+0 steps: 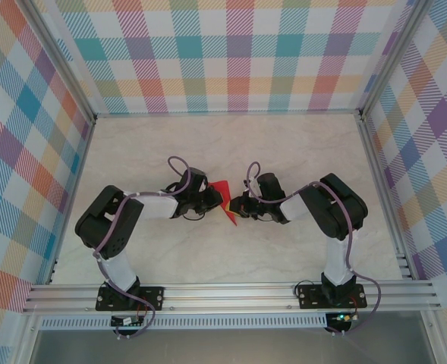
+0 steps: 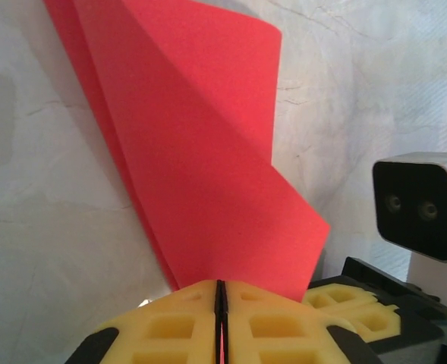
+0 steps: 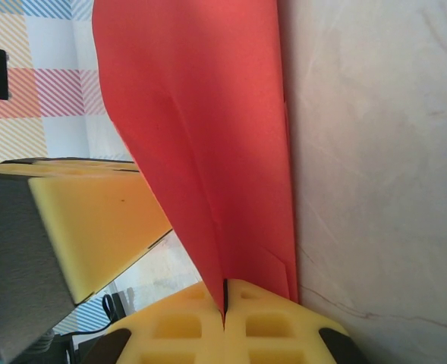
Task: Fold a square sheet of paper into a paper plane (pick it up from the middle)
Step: Fold the wing for the fifth time at the center of the table.
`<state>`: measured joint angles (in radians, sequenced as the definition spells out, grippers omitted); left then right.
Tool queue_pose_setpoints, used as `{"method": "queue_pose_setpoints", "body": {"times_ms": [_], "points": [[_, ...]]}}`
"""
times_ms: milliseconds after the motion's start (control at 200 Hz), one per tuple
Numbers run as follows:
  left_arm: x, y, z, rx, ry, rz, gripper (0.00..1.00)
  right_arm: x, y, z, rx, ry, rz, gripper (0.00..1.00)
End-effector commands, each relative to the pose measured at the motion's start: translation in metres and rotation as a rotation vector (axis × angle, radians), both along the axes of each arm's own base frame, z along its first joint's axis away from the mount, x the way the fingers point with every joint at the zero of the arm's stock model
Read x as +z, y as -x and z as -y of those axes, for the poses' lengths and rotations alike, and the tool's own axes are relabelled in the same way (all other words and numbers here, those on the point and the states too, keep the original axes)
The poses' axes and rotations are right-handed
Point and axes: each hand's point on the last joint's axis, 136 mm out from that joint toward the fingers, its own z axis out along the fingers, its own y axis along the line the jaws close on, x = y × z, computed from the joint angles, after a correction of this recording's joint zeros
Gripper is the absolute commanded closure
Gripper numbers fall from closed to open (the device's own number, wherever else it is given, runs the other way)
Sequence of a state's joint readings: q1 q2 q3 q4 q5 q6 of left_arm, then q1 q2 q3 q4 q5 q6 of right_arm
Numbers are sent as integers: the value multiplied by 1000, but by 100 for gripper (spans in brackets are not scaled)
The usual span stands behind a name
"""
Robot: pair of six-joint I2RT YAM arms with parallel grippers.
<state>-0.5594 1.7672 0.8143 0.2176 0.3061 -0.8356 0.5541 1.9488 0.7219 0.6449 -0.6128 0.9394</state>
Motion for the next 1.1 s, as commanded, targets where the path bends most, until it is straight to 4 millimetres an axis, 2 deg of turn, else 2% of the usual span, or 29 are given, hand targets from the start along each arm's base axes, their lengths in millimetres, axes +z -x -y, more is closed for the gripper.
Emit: {"method": "queue_pose_setpoints", "body": {"times_ms": [0, 295, 460, 660, 805, 1100], "points": [[-5, -5, 1, -20, -1, 11, 90, -23, -4, 18, -75, 90, -47, 100], [-18, -4, -1, -20, -32, -12, 94, -25, -3, 18, -68, 96, -64, 100], [-28, 1, -5, -18, -63, -51, 96, -16, -4, 14, -55, 86, -65, 100], [-36, 6, -9, -16, -86, -85, 97, 5, -8, 12, -37, 90, -47, 86], [-39, 8, -11, -16, -95, -99, 97, 14, -7, 12, -30, 97, -49, 82], [-39, 8, -10, -20, -94, -102, 97, 19, -2, 13, -14, 117, -81, 77]]}}
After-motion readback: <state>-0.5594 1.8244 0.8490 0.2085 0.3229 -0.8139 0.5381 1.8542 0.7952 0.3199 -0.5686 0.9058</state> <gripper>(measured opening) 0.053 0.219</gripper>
